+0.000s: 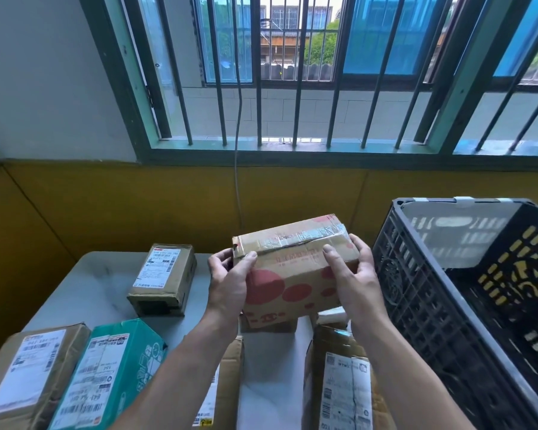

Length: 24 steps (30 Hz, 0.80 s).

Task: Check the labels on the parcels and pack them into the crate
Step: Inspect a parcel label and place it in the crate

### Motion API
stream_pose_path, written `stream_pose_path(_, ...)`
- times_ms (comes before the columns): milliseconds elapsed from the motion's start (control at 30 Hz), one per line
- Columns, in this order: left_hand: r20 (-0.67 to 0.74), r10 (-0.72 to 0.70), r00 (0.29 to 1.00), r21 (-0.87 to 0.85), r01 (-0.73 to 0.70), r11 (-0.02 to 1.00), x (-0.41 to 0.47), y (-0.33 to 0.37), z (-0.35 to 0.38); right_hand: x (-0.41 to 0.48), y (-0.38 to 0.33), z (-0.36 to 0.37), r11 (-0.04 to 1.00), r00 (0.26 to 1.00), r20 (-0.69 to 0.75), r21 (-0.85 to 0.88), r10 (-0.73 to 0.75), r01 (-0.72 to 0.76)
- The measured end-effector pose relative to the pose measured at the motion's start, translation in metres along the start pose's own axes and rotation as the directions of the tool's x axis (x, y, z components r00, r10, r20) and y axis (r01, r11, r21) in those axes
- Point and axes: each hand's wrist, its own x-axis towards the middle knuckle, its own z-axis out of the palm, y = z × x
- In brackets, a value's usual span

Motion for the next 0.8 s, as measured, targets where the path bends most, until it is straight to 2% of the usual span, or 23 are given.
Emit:
stream_pose_path(133, 0.042, 0.034, 0.999, 0.014, -0.035, 0.999, 0.001, 0.002, 0.001, 0.001, 0.004, 0.000, 1.000, 0.999, -0.036, -0.014, -0.022, 0.022)
stream_pose_path(333, 0.068, 0.003, 0.998, 0.015, -0.004, 1.000, 0.000, 0.005, -0.001, 0.003, 0.008, 0.001, 0.998, 0.992, -0.123, 0.050, -0.036, 0.042)
stream_pose_path(533, 0.141, 0.015, 0.990, 0.057, -0.023, 0.998, -0.007, 0.001, -0.001, 0.007, 0.004, 0.000, 0.994, 0.969, -0.221, -0.036, -0.107, 0.101)
stream_pose_path(667, 0.211, 0.008, 0.977, 0.115, -0.033, 0.993, -0.009, 0.001, -0.001, 0.008, 0.003, -0.001, 0.997, 0.973, -0.215, -0.032, -0.079, 0.073)
stream_pose_path(800, 0.162, 0.041, 0.986, 0.134, -0.064, 0.989, -0.009, -0.003, -0.001, 0.005, 0.003, 0.002, 0.997, 0.979, -0.192, 0.016, -0.068, 0.072)
